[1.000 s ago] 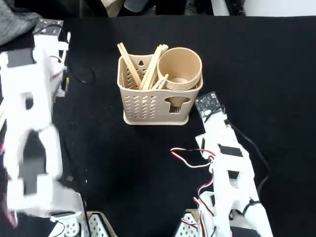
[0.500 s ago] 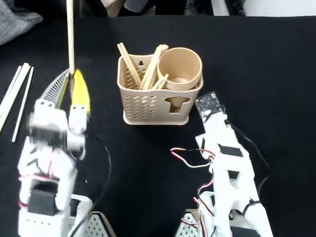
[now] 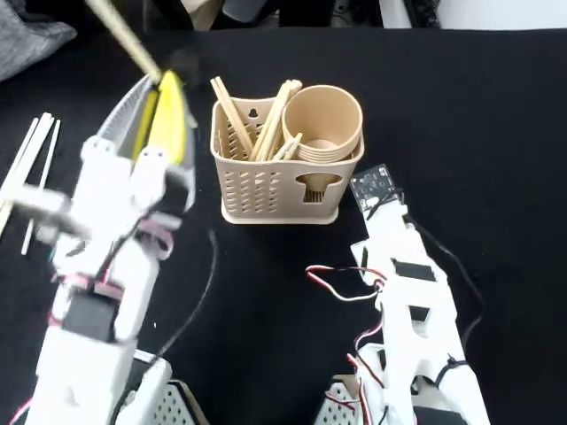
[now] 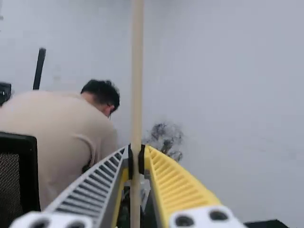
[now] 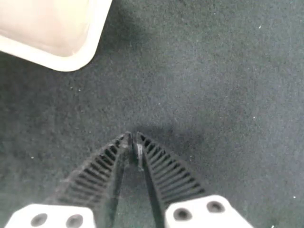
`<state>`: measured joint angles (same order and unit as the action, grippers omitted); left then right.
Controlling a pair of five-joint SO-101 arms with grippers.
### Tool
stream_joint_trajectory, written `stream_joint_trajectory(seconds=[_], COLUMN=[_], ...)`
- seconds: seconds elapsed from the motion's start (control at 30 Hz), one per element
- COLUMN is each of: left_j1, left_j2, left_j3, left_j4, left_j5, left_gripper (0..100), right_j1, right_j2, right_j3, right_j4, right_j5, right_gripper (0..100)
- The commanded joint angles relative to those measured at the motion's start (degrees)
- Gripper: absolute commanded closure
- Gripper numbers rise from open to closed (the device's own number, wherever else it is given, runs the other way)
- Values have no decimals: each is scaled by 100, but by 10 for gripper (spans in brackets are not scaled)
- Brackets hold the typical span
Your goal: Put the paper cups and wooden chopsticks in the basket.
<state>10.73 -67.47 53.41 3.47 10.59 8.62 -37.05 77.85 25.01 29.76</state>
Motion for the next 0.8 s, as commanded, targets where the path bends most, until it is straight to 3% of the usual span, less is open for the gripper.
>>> stream_joint_trajectory(seconds=[0.0,0.27,0.57,0.77], left_j1=[48,48,224,831], left_j2=[1231,2400,2488,2479], left_j3=[-637,-699,-145,-57], left_j4=[-141,-703,-624,-149], left_j5=[325,299,273,97], left_gripper=[971,971,971,971], right_j1=[-70,-70,-70,-70], right_j2=[-154,-154,-154,-154], right_j3=[-13,-13,-13,-13], right_j4=[-79,-88,-88,-88], right_j5=[35,35,35,35], right_gripper=[986,986,986,986])
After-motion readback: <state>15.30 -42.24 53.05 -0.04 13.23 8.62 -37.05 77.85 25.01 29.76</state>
